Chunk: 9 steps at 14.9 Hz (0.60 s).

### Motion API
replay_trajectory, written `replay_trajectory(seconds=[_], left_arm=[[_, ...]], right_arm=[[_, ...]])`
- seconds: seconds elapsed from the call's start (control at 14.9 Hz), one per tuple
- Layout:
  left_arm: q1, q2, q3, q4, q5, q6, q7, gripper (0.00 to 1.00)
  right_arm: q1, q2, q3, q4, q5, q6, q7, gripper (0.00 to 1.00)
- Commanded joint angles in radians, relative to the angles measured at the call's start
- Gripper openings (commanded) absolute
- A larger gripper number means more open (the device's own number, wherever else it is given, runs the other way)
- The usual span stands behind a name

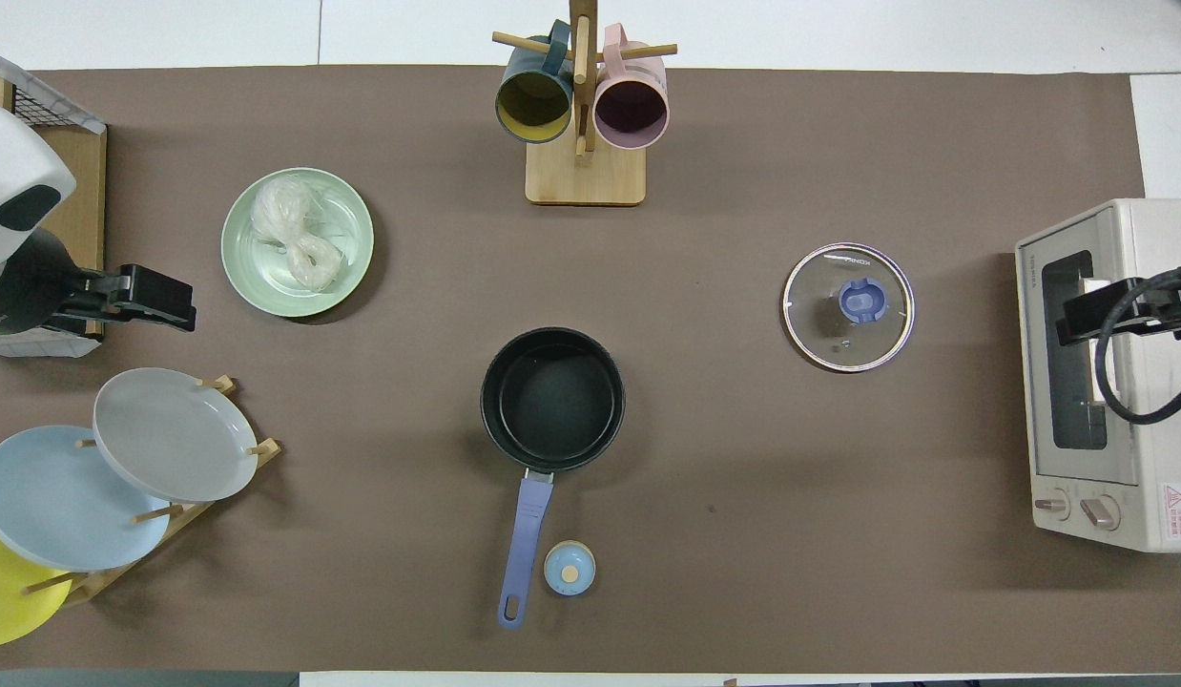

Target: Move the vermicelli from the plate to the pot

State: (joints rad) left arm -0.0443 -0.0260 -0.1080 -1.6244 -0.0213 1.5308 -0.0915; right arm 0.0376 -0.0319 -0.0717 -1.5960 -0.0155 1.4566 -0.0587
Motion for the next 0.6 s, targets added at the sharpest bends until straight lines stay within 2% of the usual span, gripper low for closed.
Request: replay_trajectory(seconds=[0.0, 0.2, 0.34, 0.47, 0.54], left_arm=[[0.015, -0.020, -0.006, -0.018, -0.015, 0.003, -0.002, 1.00], [0.015, -0.020, -0.006, -0.020, -0.015, 0.020, -0.004, 1.00], [0.015, -0.005, -0.006, -0.019, -0.015, 0.060, -0.013, 1.00], [0.015, 0.079, -0.006, 0.012, -0.029, 0.095, -0.016, 1.00], [0.011, 0.159, -0.004, 0.046, -0.026, 0.123, -0.016, 1.00]], right_arm=[[-0.004, -0.017, 0.004, -0.018, 0.029, -0.004, 0.017, 1.00], [-0.002, -0.025, 0.006, -0.027, 0.035, -0.021, -0.007, 1.00], [0.011, -0.017, 0.019, -0.035, 0.034, 0.062, -0.018, 1.00], [0.018, 0.006, 0.020, -0.054, 0.034, 0.117, -0.013, 1.00], [0.021, 0.032, 0.023, -0.055, 0.034, 0.146, -0.013, 1.00]])
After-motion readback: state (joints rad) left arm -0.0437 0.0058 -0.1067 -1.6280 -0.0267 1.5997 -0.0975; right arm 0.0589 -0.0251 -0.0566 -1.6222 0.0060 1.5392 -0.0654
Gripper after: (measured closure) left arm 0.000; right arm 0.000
